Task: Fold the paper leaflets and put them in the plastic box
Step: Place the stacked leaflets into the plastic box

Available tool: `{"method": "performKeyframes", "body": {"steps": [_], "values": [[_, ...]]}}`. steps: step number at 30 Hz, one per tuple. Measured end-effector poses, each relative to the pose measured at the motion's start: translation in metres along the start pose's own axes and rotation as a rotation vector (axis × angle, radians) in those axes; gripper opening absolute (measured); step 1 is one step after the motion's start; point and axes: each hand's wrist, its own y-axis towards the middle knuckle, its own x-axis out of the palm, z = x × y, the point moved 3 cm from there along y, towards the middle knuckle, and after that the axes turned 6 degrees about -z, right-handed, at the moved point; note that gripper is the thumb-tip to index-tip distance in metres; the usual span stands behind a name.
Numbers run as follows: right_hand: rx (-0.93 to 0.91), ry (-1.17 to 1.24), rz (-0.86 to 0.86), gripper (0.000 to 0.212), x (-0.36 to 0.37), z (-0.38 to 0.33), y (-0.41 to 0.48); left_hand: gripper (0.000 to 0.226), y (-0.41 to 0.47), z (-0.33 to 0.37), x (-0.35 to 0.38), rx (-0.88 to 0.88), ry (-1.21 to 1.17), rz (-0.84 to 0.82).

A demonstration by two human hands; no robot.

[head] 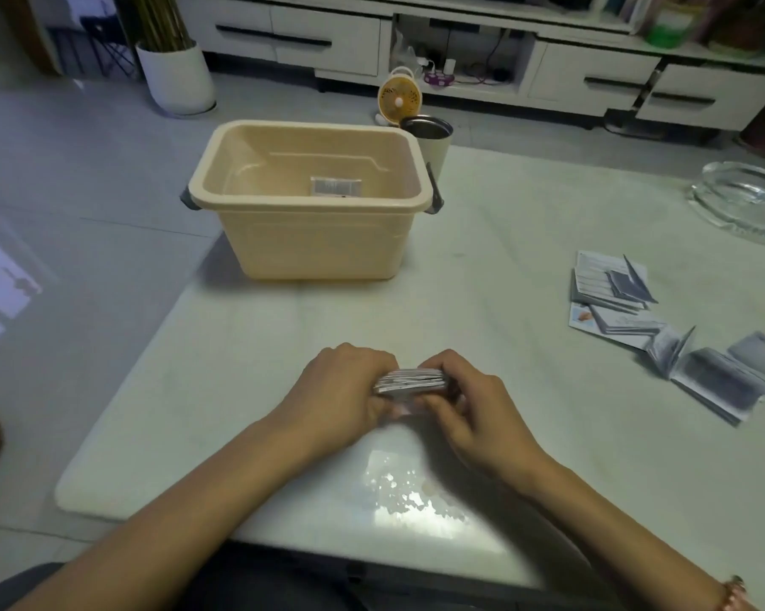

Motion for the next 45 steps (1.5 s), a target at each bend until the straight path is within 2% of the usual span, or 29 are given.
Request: {"method": "performKeyframes", "body": {"steps": [3, 5, 7, 8, 9, 10, 13, 15, 19, 23, 24, 27, 29, 31, 33, 35, 39, 42, 45], "values": [[-0.036, 0.109, 0.007, 0.013, -0.023, -0.026, 0.027, 0.015, 0.003, -0.008, -0.043, 0.008, -0.274, 0.066], [-0.046, 0.17, 0.058, 0.016, -0.046, -0.047, 0.059, 0.014, 0.009, -0.017, -0.085, 0.025, -0.43, 0.248], [-0.03, 0.24, 0.121, 0.021, -0.069, -0.06, 0.094, 0.009, 0.016, -0.032, -0.12, 0.042, -0.368, 0.476], [0.002, 0.268, 0.147, 0.023, -0.08, -0.065, 0.112, 0.025, 0.021, -0.038, -0.134, 0.037, -0.241, 0.541], [0.048, 0.283, 0.158, 0.023, -0.088, -0.067, 0.126, 0.039, 0.028, -0.045, -0.137, 0.024, -0.083, 0.526], [0.085, 0.279, 0.158, 0.022, -0.094, -0.069, 0.142, 0.046, 0.037, -0.053, -0.139, -0.014, 0.073, 0.439], [0.195, 0.26, 0.101, 0.018, -0.098, -0.069, 0.171, 0.04, 0.059, -0.072, -0.123, -0.127, 0.438, 0.101], [0.255, 0.249, 0.068, 0.02, -0.096, -0.067, 0.182, 0.031, 0.064, -0.073, -0.118, -0.094, 0.543, 0.092], [0.313, 0.218, 0.032, 0.036, -0.094, -0.066, 0.191, 0.024, 0.048, -0.062, -0.116, -0.036, 0.464, 0.123], [0.333, 0.189, -0.144, 0.014, -0.087, -0.069, 0.183, 0.014, 0.005, -0.031, -0.102, -0.017, 0.427, 0.028], [0.362, 0.179, -0.188, 0.015, -0.083, -0.07, 0.179, 0.014, -0.004, -0.024, -0.098, -0.01, 0.419, -0.006], [0.401, 0.159, -0.287, 0.022, -0.074, -0.07, 0.165, 0.035, -0.03, -0.004, -0.087, 0.009, 0.331, -0.165], [0.393, 0.143, -0.3, 0.027, -0.072, -0.071, 0.158, 0.053, -0.037, 0.003, -0.097, -0.008, 0.139, -0.229], [0.395, 0.163, -0.287, 0.027, -0.073, -0.072, 0.15, 0.065, -0.028, -0.002, -0.107, -0.046, -0.018, -0.159], [0.412, 0.2, -0.26, 0.026, -0.071, -0.071, 0.142, 0.052, -0.004, -0.015, -0.106, -0.096, 0.114, -0.084], [0.416, 0.195, -0.216, 0.026, -0.07, -0.073, 0.135, 0.037, 0.021, -0.02, -0.094, -0.177, 0.31, -0.093], [0.409, 0.232, -0.142, 0.028, -0.075, -0.075, 0.126, 0.048, 0.052, -0.012, -0.058, -0.248, 0.403, -0.19], [0.39, 0.177, -0.137, 0.029, -0.077, -0.075, 0.122, 0.063, 0.061, -0.012, -0.052, -0.219, 0.444, -0.123], [0.413, 0.187, -0.165, 0.03, -0.078, -0.073, 0.12, 0.051, 0.062, -0.016, -0.048, -0.196, 0.394, -0.231]]}}
